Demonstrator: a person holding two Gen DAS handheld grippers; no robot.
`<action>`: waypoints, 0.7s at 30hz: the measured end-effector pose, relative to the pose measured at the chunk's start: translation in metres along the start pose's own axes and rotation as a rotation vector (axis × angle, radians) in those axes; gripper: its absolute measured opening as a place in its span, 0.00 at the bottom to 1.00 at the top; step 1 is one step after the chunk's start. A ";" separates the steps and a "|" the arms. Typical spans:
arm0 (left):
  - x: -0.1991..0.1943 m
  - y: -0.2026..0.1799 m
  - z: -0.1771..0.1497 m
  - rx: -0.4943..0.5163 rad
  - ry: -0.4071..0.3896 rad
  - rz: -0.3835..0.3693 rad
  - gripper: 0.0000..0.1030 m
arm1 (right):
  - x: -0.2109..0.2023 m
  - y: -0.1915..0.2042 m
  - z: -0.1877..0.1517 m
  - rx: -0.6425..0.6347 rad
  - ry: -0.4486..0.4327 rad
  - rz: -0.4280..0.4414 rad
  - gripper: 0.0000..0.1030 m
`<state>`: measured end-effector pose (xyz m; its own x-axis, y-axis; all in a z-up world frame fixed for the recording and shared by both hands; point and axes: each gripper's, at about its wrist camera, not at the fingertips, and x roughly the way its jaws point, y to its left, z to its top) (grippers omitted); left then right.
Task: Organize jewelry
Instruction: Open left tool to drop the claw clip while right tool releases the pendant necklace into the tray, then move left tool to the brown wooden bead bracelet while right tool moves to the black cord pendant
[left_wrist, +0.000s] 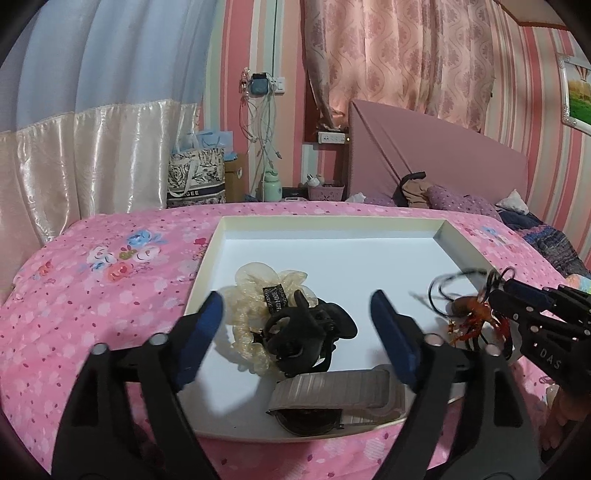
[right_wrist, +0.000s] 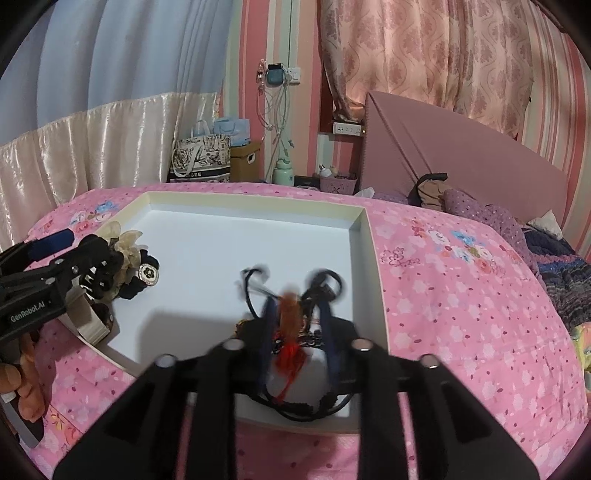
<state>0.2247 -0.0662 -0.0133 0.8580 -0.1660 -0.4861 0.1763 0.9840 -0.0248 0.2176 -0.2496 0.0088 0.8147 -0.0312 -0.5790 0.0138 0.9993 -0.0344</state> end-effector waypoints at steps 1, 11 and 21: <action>-0.001 -0.001 0.000 0.004 -0.003 0.003 0.82 | 0.000 0.000 0.000 -0.001 0.000 0.000 0.28; 0.001 -0.001 0.002 0.015 -0.007 0.014 0.92 | -0.001 0.001 0.000 -0.011 0.008 -0.008 0.51; 0.001 0.002 0.001 -0.001 0.008 0.023 0.97 | 0.000 0.003 0.001 -0.019 0.084 -0.040 0.72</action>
<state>0.2270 -0.0646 -0.0129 0.8581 -0.1427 -0.4933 0.1558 0.9877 -0.0147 0.2177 -0.2470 0.0096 0.7623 -0.0731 -0.6430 0.0335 0.9967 -0.0736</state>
